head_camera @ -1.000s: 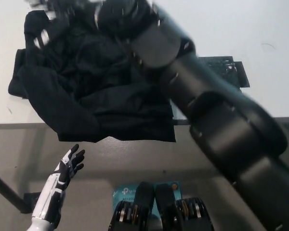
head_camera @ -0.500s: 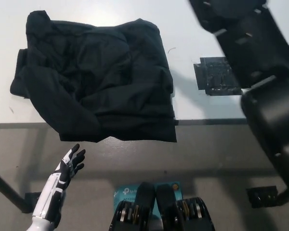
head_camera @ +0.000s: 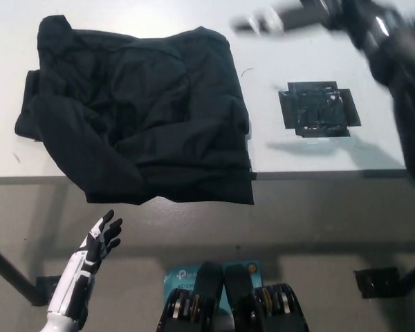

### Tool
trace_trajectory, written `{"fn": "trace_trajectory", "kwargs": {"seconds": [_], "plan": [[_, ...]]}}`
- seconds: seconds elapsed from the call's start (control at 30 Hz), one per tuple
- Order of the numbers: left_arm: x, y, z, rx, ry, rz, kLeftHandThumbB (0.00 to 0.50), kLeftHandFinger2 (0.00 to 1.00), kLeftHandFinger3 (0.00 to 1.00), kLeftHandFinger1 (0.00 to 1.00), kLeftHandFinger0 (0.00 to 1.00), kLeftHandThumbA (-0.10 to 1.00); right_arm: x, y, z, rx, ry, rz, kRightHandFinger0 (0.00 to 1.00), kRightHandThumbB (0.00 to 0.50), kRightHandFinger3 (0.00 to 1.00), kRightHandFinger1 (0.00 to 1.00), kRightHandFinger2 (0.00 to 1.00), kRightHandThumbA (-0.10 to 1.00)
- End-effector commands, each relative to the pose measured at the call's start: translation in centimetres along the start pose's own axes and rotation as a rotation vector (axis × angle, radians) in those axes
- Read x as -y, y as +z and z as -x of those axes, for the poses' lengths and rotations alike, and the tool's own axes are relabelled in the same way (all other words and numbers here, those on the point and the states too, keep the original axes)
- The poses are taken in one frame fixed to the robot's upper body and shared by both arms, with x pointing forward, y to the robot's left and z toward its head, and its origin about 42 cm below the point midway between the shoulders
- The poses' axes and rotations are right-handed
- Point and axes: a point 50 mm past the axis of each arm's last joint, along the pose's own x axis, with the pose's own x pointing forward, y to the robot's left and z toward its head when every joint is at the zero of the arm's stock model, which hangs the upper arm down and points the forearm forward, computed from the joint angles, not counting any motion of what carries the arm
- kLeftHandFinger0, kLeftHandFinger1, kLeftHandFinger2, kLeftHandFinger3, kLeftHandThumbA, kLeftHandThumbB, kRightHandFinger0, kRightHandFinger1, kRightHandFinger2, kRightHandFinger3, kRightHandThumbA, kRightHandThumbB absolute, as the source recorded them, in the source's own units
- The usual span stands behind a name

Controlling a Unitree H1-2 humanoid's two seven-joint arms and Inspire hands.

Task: The robot grabs the right edges of the black jacket on the table, and folds it in half

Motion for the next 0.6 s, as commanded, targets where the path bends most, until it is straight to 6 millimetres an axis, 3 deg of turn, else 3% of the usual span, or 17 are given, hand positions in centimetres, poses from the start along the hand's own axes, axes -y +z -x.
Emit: {"fn": "trace_trajectory", "kwargs": {"seconds": [0.0,0.13,0.23,0.4,0.53,0.57], "plan": [[-1.3,1.2,-1.6,0.09,0.069,0.059,0.145,1.0,1.0,1.0,1.0,1.0,-2.7,7.7,20.8,0.481,-0.12,0.056,1.0,0.352,1.0,1.0,1.0,1.0],[-1.3,1.5,-2.3,0.098,0.07,0.061,0.161,1.0,1.0,1.0,1.0,1.0,-4.9,4.3,22.1,0.415,-0.142,-0.013,1.0,0.341,1.0,1.0,1.0,1.0],[-1.4,1.7,-2.6,0.104,0.067,0.061,0.17,1.0,1.0,1.0,1.0,1.0,-6.5,1.6,22.6,0.36,-0.152,-0.068,1.0,0.288,1.0,1.0,1.0,1.0],[-1.6,2.2,-3.1,0.115,0.06,0.051,0.18,1.0,1.0,1.0,1.0,1.0,-8.3,-2.1,22.9,0.285,-0.205,-0.181,1.0,0.259,1.0,1.0,1.0,1.0],[-1.6,2.4,-3.6,0.135,0.055,0.047,0.186,1.0,1.0,1.0,1.0,1.0,-10.1,-6.6,23.1,0.178,-0.261,-0.277,1.0,0.22,1.0,1.0,1.0,1.0],[-1.6,2.4,-3.6,0.136,0.054,0.047,0.179,1.0,1.0,1.0,1.0,1.0,-10.2,-6.7,23.1,0.178,-0.265,-0.277,1.0,0.12,1.0,1.0,1.0,1.0]]}}
